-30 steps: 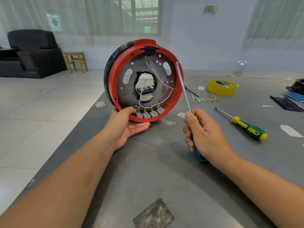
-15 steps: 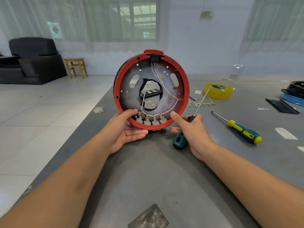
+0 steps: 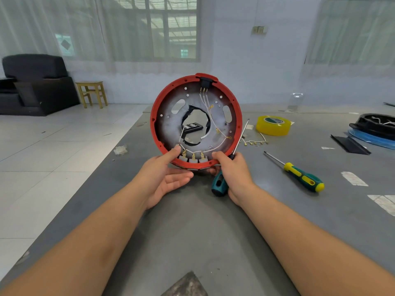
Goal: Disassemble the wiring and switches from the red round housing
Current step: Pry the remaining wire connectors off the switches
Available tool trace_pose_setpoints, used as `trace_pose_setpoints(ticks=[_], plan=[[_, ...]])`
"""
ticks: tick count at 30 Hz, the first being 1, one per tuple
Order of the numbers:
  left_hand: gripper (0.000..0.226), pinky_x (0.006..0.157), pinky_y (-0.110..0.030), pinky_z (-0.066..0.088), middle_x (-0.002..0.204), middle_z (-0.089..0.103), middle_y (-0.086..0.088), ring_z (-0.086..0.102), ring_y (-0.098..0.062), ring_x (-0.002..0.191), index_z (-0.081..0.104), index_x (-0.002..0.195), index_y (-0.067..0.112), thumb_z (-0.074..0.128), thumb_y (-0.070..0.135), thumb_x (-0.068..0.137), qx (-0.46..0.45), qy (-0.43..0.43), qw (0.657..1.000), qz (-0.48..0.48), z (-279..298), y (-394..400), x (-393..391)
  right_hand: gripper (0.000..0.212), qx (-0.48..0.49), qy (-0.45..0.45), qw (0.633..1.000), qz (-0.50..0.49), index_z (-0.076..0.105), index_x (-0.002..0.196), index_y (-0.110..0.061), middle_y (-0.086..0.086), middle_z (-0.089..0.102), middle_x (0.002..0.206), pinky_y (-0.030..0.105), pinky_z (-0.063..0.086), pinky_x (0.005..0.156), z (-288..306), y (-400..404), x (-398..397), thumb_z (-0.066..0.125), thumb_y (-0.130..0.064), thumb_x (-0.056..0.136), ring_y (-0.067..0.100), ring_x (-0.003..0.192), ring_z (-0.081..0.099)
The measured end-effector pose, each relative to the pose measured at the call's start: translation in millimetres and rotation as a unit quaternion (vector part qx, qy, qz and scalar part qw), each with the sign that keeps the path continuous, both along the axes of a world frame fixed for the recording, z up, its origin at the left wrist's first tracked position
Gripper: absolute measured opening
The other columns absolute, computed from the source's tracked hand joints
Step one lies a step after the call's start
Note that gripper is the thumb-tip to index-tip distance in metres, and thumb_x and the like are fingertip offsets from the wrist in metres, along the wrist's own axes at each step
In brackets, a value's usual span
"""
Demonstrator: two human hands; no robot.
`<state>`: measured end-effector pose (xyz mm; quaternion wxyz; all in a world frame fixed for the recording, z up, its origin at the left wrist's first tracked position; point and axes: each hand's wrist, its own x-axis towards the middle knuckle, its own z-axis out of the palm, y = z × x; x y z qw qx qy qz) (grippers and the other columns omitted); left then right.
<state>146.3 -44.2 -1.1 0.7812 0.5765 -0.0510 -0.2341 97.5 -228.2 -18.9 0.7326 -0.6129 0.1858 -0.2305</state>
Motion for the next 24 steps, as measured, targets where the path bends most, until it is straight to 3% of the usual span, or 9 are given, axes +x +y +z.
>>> trace_pose_setpoints(ticks=[4, 10, 13, 17, 24], plan=[[0.035, 0.065, -0.034, 0.065, 0.104, 0.078, -0.027, 0.079, -0.038, 0.093, 0.058, 0.131, 0.002, 0.068, 0.020, 0.103, -0.039, 0.034, 0.999, -0.004, -3, -11, -6, 0.038, 0.013, -0.013, 1.000, 0.009, 0.057, 0.112, -0.005, 0.011, 0.077, 0.089, 0.025, 0.057, 0.060, -1, 1, 1, 0.074, -0.021, 0.082, 0.020, 0.064, 0.073], [0.042, 0.069, -0.037, 0.066, 0.113, 0.074, -0.032, 0.078, -0.038, 0.100, 0.060, 0.135, -0.007, 0.067, 0.019, 0.102, -0.082, 0.085, 0.992, -0.045, -3, -7, -7, 0.035, 0.026, -0.015, 0.999, 0.044, 0.058, 0.115, -0.004, 0.009, 0.078, 0.086, 0.027, 0.057, 0.062, -1, -1, -1, 0.072, -0.019, 0.086, 0.021, 0.066, 0.074], [0.039, 0.075, -0.040, 0.067, 0.117, 0.073, -0.032, 0.077, -0.039, 0.103, 0.067, 0.126, -0.005, 0.073, 0.014, 0.093, -0.103, 0.103, 0.987, -0.072, -1, -5, -7, 0.036, 0.023, -0.012, 0.998, 0.058, 0.058, 0.116, -0.003, 0.008, 0.077, 0.084, 0.025, 0.055, 0.060, 1, -2, -4, 0.071, -0.020, 0.087, 0.019, 0.061, 0.070], [0.024, 0.075, -0.041, 0.066, 0.118, 0.073, -0.033, 0.077, -0.040, 0.104, 0.082, 0.097, -0.006, 0.079, 0.008, 0.077, -0.101, 0.104, 0.984, -0.101, -5, -3, -5, 0.033, 0.013, -0.006, 0.997, 0.081, 0.058, 0.115, -0.005, 0.009, 0.078, 0.088, 0.029, 0.056, 0.067, 2, -2, -7, 0.071, -0.022, 0.088, 0.019, 0.062, 0.070], [0.031, 0.077, -0.041, 0.066, 0.121, 0.072, -0.033, 0.075, -0.043, 0.108, 0.081, 0.101, -0.006, 0.083, 0.008, 0.073, -0.092, 0.106, 0.983, -0.115, -6, 2, 0, 0.027, 0.032, -0.011, 0.994, 0.099, 0.058, 0.112, -0.005, 0.009, 0.078, 0.088, 0.023, 0.058, 0.061, 7, 0, -11, 0.072, -0.016, 0.092, 0.020, 0.071, 0.075]])
